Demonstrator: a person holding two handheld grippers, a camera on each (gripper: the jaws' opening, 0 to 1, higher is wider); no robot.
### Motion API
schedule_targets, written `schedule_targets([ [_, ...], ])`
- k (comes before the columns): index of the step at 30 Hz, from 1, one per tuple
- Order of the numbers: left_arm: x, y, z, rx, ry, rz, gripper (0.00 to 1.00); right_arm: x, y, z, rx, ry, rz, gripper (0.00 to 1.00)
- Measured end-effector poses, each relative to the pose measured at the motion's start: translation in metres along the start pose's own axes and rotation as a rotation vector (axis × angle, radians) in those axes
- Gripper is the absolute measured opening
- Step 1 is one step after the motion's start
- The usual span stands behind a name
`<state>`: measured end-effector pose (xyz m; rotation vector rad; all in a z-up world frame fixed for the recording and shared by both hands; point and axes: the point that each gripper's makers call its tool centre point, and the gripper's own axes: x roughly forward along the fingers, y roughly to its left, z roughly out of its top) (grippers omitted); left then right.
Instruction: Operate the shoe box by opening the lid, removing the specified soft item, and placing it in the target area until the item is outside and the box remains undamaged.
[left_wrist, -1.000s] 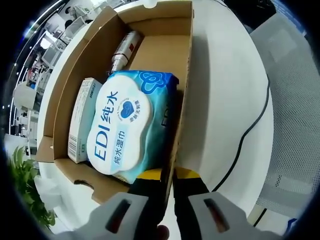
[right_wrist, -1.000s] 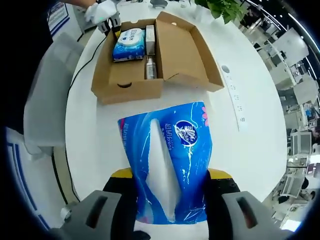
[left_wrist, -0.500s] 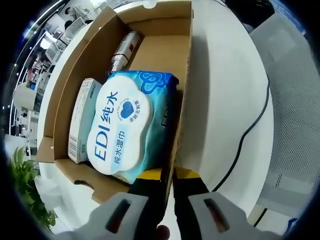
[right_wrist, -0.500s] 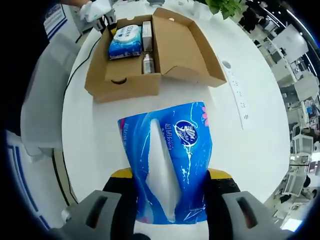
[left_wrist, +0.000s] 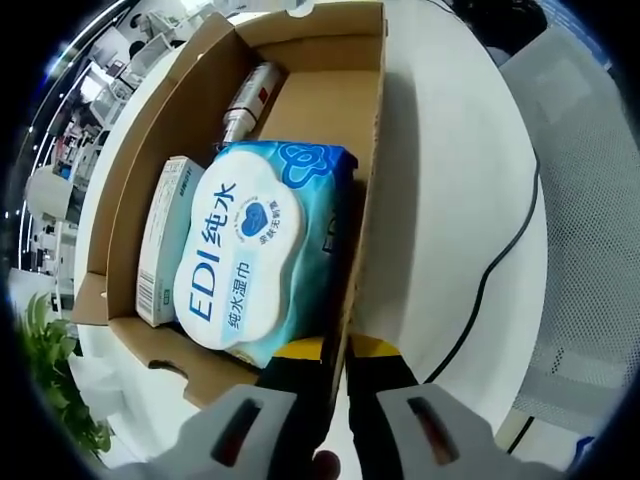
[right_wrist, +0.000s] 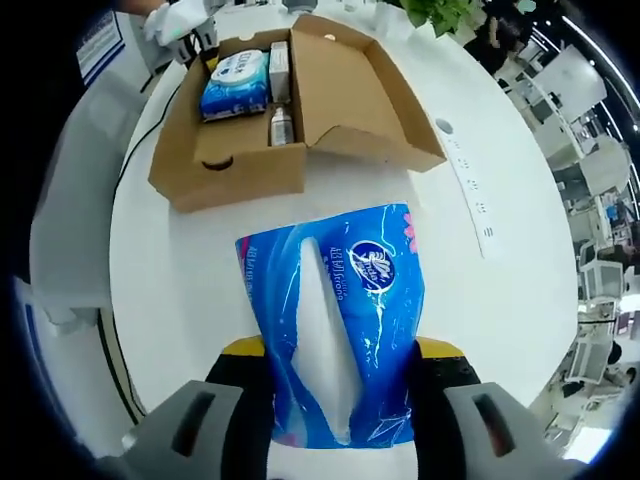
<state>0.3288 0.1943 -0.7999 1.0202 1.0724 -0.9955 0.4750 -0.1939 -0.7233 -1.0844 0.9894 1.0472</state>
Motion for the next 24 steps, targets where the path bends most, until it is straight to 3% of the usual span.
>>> schedule_targets([
  [8,0.0001,-0.0011,0.0009,0.000,0.001,-0.001,0.05,0.0087,0.0077,-0.0018,-0.008,0.003,0.016,0.51],
  [12,0.0004,-0.0018,0.0011,-0.001,0.001,0.000,0.05,0.0093,0.0053,-0.0026,0.026,-0.016,0.021,0.51],
  [24,0.0007,-0.0019,0.0018,-0.003,0.002,0.000,0.05,0.0088,-0.0001,-0.0038,-0.001,-0.013,0.041,0.51],
])
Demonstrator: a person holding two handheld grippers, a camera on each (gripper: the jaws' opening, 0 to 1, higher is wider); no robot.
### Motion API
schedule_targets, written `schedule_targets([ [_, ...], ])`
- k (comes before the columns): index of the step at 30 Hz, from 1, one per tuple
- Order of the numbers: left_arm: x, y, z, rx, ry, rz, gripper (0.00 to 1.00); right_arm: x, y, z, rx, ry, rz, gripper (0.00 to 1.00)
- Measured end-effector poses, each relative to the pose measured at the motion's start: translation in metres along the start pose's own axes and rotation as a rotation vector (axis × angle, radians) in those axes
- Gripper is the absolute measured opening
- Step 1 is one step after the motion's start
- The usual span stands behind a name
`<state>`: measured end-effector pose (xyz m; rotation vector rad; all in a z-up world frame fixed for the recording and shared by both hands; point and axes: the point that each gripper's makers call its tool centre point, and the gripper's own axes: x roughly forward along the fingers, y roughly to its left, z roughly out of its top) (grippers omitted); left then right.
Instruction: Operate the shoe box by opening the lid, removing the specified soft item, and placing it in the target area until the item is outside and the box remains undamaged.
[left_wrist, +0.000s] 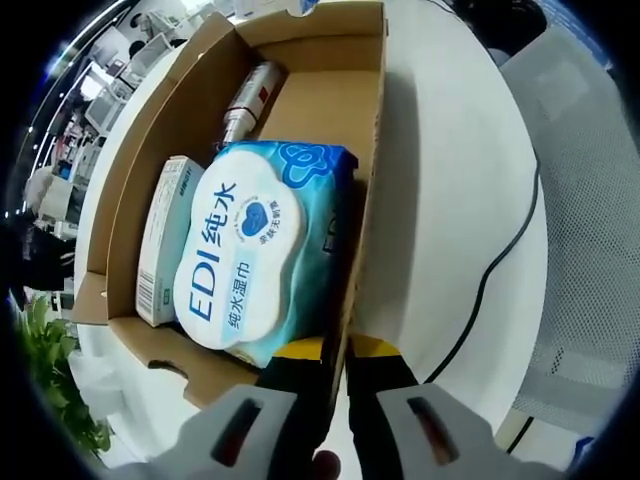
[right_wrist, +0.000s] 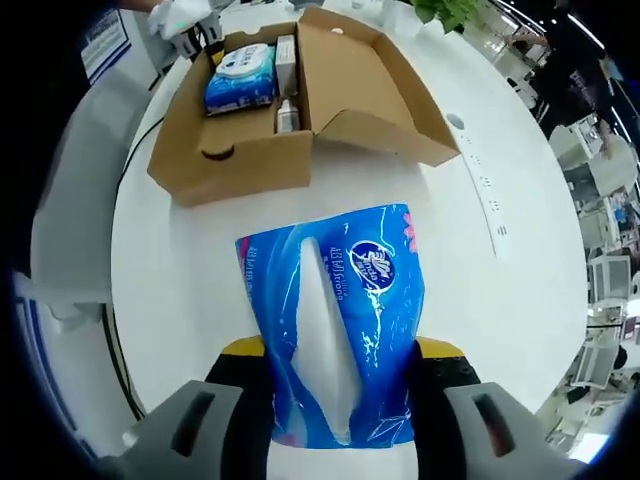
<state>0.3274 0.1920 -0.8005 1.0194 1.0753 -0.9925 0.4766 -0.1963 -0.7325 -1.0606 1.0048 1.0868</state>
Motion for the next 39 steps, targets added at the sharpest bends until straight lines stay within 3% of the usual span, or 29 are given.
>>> schedule_targets([
  [7,0.000,0.000,0.000,0.002,-0.003,0.004,0.05,0.003,0.002,0.005,0.042,-0.040,0.044,0.51],
  [23,-0.001,0.002,-0.002,-0.008,0.003,0.000,0.05,0.037,-0.007,0.018,-0.030,-0.006,0.068,0.52],
  [39,0.000,0.002,-0.003,-0.013,0.009,0.004,0.05,0.062,-0.008,0.012,-0.019,0.009,0.140,0.53],
])
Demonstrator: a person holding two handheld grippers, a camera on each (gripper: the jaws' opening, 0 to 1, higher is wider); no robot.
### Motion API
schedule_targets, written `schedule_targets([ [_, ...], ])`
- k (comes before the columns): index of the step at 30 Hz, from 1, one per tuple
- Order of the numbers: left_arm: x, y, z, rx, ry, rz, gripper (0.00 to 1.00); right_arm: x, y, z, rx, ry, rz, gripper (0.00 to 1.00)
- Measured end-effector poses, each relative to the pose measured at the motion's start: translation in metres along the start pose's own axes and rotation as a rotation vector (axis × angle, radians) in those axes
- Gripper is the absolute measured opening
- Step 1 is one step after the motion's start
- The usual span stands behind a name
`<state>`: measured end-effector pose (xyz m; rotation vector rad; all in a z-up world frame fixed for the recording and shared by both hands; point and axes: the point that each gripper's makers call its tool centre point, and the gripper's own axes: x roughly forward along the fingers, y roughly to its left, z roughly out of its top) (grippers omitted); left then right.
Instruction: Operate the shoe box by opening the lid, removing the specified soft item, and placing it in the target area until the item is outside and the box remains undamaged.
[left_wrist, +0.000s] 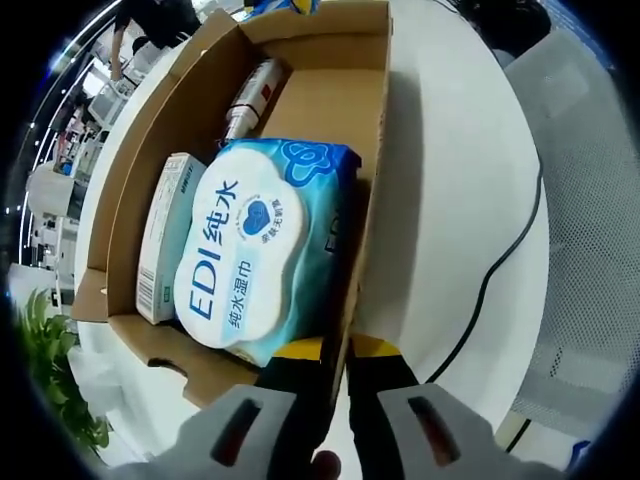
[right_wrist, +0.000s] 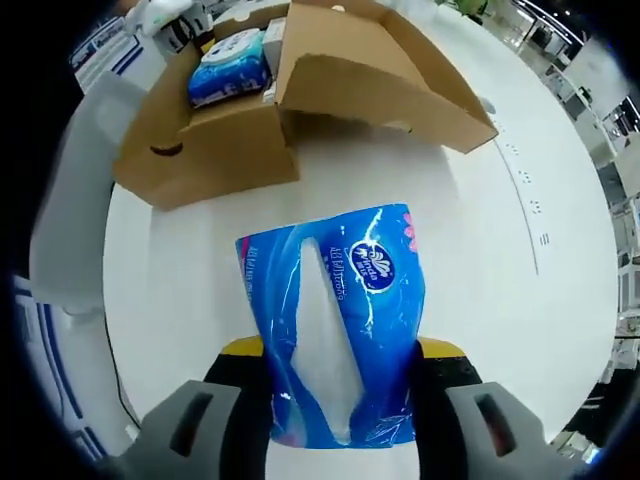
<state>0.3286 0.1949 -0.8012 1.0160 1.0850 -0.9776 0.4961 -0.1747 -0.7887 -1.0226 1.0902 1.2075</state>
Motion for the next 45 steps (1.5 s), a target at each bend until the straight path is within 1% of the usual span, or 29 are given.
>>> schedule_targets([
  [5,0.000,0.000,0.000,-0.003,0.002,0.000,0.05,0.001,0.000,-0.001,0.011,-0.005,0.006,0.53],
  [7,0.001,0.000,0.000,-0.003,0.002,0.001,0.05,0.002,0.000,-0.003,0.035,-0.007,0.012,0.54],
  [9,0.001,0.000,0.000,-0.004,0.002,0.002,0.06,0.003,0.000,-0.004,0.040,-0.008,0.017,0.55],
  [11,0.001,0.000,0.001,-0.004,0.002,0.002,0.06,0.004,0.001,-0.003,0.027,-0.001,0.020,0.55],
  [13,0.001,0.000,0.001,-0.004,0.003,0.002,0.06,0.005,0.002,-0.001,-0.022,-0.001,0.026,0.55],
  [16,0.001,0.000,0.001,-0.004,0.003,0.001,0.06,0.004,0.002,-0.001,-0.001,0.009,0.036,0.55],
  [18,0.001,0.000,0.001,-0.004,0.004,0.001,0.06,0.004,0.003,-0.001,-0.010,0.006,0.039,0.55],
  [20,0.001,0.000,0.001,-0.005,0.004,0.001,0.06,0.006,0.003,-0.003,0.009,0.018,0.049,0.56],
  [23,0.001,0.001,0.001,-0.004,0.004,0.002,0.06,0.006,0.003,-0.003,0.003,0.019,0.049,0.58],
  [29,0.001,0.001,0.002,-0.002,0.003,0.000,0.06,0.004,0.001,-0.003,-0.012,0.018,0.010,0.61],
  [33,0.001,0.001,0.002,-0.002,0.003,0.000,0.05,0.002,0.002,-0.001,-0.060,0.022,-0.017,0.60],
  [39,0.001,0.000,0.002,-0.002,0.004,0.001,0.06,-0.003,0.004,0.000,-0.067,0.028,-0.050,0.62],
  [41,0.001,0.001,0.002,-0.002,0.004,0.001,0.06,-0.008,0.003,-0.001,-0.064,0.030,-0.075,0.62],
  [42,0.001,0.001,0.002,-0.002,0.004,0.001,0.06,-0.012,-0.001,-0.002,-0.066,0.031,-0.103,0.62],
  [45,0.001,0.000,0.002,-0.001,0.005,-0.001,0.05,-0.023,0.000,-0.001,-0.046,0.014,-0.111,0.62],
])
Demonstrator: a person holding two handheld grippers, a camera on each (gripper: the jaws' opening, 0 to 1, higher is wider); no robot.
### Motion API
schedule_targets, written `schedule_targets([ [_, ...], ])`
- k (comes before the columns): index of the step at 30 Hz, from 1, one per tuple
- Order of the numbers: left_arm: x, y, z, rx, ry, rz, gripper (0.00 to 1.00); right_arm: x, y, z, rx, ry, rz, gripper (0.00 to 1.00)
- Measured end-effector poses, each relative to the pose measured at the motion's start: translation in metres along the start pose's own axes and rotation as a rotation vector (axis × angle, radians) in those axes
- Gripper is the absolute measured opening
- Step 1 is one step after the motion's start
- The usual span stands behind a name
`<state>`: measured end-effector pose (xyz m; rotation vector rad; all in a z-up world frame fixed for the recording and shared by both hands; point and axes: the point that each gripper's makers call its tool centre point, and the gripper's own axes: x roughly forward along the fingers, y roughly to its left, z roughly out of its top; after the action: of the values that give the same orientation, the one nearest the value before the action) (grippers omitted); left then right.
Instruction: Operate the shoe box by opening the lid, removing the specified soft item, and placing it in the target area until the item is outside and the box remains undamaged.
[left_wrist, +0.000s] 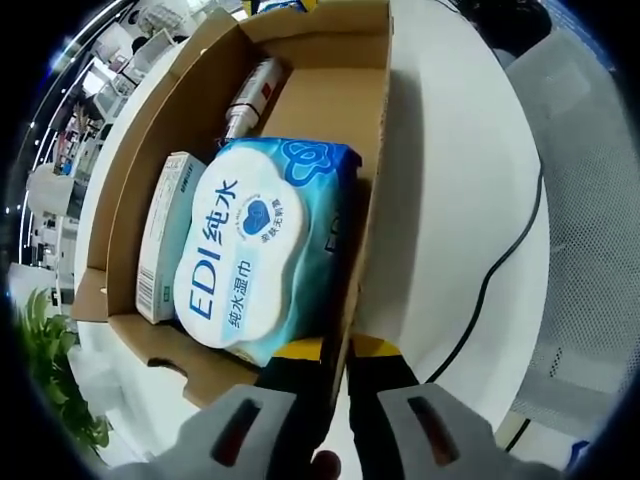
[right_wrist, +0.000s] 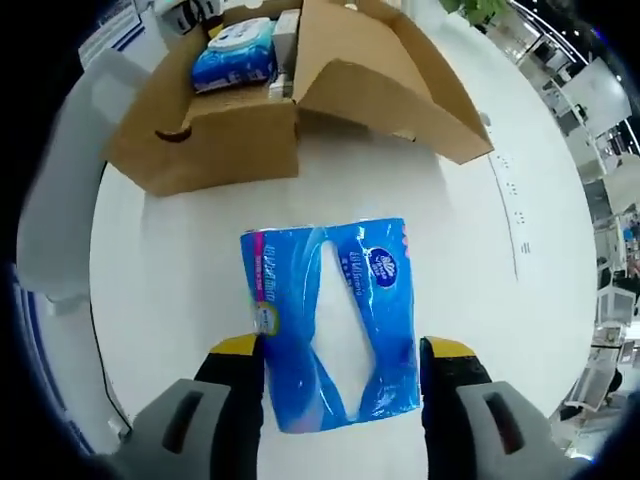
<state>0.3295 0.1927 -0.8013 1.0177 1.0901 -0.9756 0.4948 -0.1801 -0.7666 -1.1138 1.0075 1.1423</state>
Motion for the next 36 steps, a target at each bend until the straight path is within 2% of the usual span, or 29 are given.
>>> schedule_targets([
  [7,0.001,0.000,0.000,-0.001,0.010,-0.011,0.05,-0.029,0.004,0.011,0.107,-0.075,-0.065,0.62],
  [10,0.001,-0.001,0.000,0.002,0.009,-0.015,0.05,-0.042,0.010,0.017,0.184,-0.109,-0.090,0.61],
  [16,-0.001,-0.001,0.000,0.007,0.010,-0.018,0.05,-0.059,0.026,0.028,0.175,-0.121,-0.125,0.60],
  [18,-0.001,-0.001,0.000,0.008,0.009,-0.017,0.05,-0.065,0.032,0.028,0.173,-0.094,-0.139,0.57],
  [19,-0.001,-0.001,0.000,0.008,0.011,-0.017,0.05,-0.072,0.030,0.032,0.155,-0.093,-0.178,0.56],
  [21,-0.001,-0.001,0.001,0.014,0.009,-0.021,0.04,-0.081,0.034,0.046,0.189,-0.154,-0.197,0.55],
  [24,-0.001,-0.002,0.000,0.015,0.017,-0.037,0.04,-0.096,0.035,0.059,0.237,-0.203,-0.245,0.55],
  [28,-0.002,-0.003,-0.001,0.016,0.029,-0.042,0.03,-0.112,0.042,0.076,0.289,-0.264,-0.264,0.55],
  [31,-0.002,-0.003,-0.001,0.019,0.024,-0.038,0.03,-0.125,0.046,0.085,0.307,-0.293,-0.292,0.56],
  [36,-0.002,-0.002,-0.001,0.020,0.021,-0.034,0.04,-0.138,0.052,0.089,0.327,-0.306,-0.343,0.47],
])
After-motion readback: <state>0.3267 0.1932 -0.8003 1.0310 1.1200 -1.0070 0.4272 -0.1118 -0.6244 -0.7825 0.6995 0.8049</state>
